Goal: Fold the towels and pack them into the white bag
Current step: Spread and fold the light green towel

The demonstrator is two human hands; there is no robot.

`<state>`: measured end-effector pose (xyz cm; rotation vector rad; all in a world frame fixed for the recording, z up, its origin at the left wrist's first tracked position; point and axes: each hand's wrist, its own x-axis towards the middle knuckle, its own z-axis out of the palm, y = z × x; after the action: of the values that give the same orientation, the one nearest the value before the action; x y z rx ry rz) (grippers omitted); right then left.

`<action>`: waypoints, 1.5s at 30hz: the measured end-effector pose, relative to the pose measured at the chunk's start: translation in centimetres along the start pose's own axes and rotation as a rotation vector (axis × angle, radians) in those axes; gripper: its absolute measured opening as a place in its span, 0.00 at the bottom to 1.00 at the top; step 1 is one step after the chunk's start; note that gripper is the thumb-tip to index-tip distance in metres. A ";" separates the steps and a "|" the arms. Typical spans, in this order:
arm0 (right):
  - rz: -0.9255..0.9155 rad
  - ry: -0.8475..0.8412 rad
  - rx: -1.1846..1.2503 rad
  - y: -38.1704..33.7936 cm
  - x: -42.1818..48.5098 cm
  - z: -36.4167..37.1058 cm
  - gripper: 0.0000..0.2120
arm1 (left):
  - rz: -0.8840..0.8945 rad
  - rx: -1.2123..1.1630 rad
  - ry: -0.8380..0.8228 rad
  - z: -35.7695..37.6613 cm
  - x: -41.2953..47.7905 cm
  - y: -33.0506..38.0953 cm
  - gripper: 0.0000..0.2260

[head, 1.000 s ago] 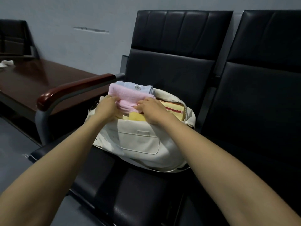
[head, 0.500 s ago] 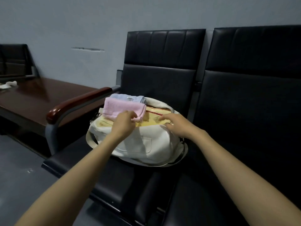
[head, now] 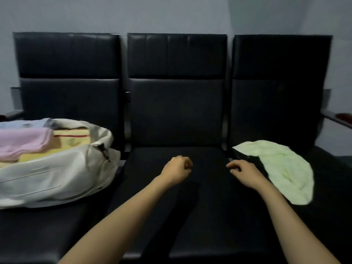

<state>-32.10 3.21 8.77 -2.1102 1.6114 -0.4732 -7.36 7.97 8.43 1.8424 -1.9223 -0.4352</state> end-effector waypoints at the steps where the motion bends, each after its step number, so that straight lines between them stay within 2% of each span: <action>1: 0.046 0.040 0.007 2.0 -0.5 -0.6 0.12 | 0.023 -0.021 -0.022 1.5 0.9 1.6 0.10; 4: 0.174 0.144 0.024 7.2 -1.5 -2.3 0.12 | 0.089 -0.078 -0.074 5.8 3.1 6.2 0.10; 10: 0.456 0.202 -0.104 15.1 -2.8 -5.9 0.15 | 0.175 -0.159 -0.186 12.9 6.6 13.3 0.12; 14: 0.585 0.140 -0.067 18.8 -3.7 -5.6 0.23 | 0.222 -0.193 -0.259 16.8 8.1 16.4 0.16; 17: 0.552 0.077 -0.053 19.7 -3.8 -4.3 0.27 | 0.254 -0.186 -0.303 19.0 8.8 18.0 0.19; 19: 0.512 0.087 -0.099 20.0 -3.6 -3.7 0.26 | 0.277 -0.149 -0.321 20.1 9.2 18.6 0.21; 23: 0.424 0.123 -0.173 19.4 -3.2 -3.2 0.14 | 0.322 -0.112 -0.328 21.2 9.4 19.1 0.25; 25: 0.348 0.099 -0.038 18.8 -3.2 -3.4 0.05 | 0.358 -0.079 -0.350 21.4 9.5 18.9 0.26; 26: 0.325 0.067 0.080 18.3 -3.4 -3.8 0.04 | 0.374 -0.043 -0.377 21.4 9.4 18.7 0.25; 28: 0.326 0.018 0.207 17.6 -3.6 -4.6 0.07 | 0.392 -0.008 -0.436 21.5 9.4 18.1 0.16; 31: 0.402 0.064 0.139 17.2 -3.3 -4.6 0.08 | 0.352 -0.094 -0.429 20.9 8.5 17.6 0.05; 32: 0.429 0.103 0.107 17.5 -3.2 -4.3 0.11 | 0.323 -0.155 -0.410 20.3 8.1 17.6 0.02; 34: 0.463 0.079 0.084 17.7 -3.0 -3.8 0.27 | 0.250 -0.314 -0.387 19.1 7.4 17.7 0.05; 35: 0.471 0.036 0.062 17.6 -3.1 -3.5 0.32 | 0.208 -0.389 -0.371 18.6 7.2 17.6 0.06; 36: 0.477 -0.009 0.005 17.3 -3.0 -3.3 0.31 | 0.171 -0.456 -0.347 17.9 6.9 17.4 0.07; 40: 0.496 -0.045 -0.143 16.1 -2.4 -2.8 0.18 | 0.108 -0.544 -0.271 15.2 5.9 15.5 0.09; 43: 0.362 0.031 0.052 14.0 -2.1 -2.5 0.09 | 0.127 -0.481 -0.322 13.2 5.0 12.9 0.13; 45: 0.277 0.105 0.285 11.0 -2.0 -2.1 0.07 | 0.131 -0.443 -0.264 11.0 4.1 11.2 0.15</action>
<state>-42.62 2.38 4.64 -1.6494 1.7446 -0.6831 -22.67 3.74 5.16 1.4202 -1.9005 -1.0109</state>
